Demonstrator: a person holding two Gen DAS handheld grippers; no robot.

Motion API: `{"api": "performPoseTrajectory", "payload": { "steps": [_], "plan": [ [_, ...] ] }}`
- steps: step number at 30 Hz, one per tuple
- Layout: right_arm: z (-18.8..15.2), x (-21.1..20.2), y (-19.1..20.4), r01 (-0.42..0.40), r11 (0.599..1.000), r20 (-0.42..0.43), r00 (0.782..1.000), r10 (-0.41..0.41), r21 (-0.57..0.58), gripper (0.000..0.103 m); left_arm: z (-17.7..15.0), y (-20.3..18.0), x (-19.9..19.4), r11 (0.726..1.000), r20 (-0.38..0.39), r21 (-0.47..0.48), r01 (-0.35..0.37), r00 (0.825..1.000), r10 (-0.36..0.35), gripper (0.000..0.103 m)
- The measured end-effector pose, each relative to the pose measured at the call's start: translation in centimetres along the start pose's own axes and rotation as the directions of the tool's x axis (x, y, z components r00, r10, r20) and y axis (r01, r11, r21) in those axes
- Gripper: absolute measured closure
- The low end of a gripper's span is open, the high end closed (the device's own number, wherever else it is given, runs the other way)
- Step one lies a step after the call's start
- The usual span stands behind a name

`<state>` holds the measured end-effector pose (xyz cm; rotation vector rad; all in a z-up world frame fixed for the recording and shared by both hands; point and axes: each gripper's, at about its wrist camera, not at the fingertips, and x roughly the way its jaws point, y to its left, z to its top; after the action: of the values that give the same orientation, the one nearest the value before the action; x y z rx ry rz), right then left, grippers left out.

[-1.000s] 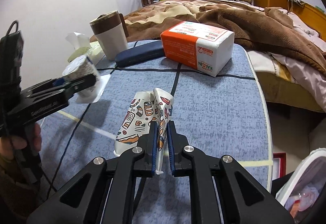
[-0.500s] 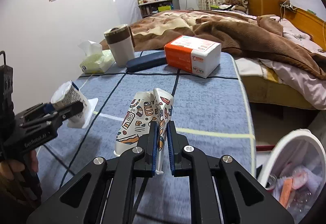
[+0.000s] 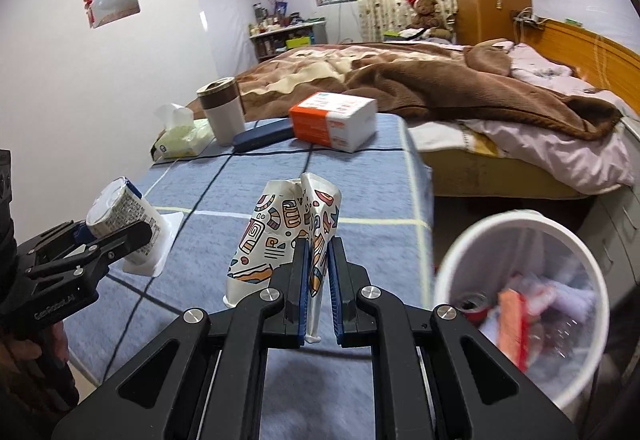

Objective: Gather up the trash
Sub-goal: 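Carry the white yogurt cup and patterned paper cup over the wastebasket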

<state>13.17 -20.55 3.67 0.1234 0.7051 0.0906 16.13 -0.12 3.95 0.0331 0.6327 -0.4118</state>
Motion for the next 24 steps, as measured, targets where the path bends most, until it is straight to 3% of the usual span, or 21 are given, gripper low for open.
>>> {"api": "performPoseTrajectory", "payload": {
  "steps": [9, 17, 24],
  "plan": [
    [-2.2, -4.4, -3.5, 0.084, 0.994, 0.053, 0.995, -0.088, 0.066, 0.094, -0.8, -5.7, -1.2, 0.995, 0.024, 0.083, 0.059, 0.998, -0.061, 0.053],
    [-2.9, -7.7, -7.5, 0.216, 0.968, 0.095, 0.969, -0.228, 0.128, 0.094, 0.0, -11.5, -0.1, 0.977, 0.013, 0.123, 0.175, 0.984, -0.178, 0.053],
    [-3.3, -8.5, -11.9, 0.298, 0.934, 0.084, 0.944, -0.319, 0.200, 0.093, 0.5, -16.5, 2.4, 0.953, -0.024, 0.172, 0.248, 0.969, -0.248, 0.053]
  ]
}}
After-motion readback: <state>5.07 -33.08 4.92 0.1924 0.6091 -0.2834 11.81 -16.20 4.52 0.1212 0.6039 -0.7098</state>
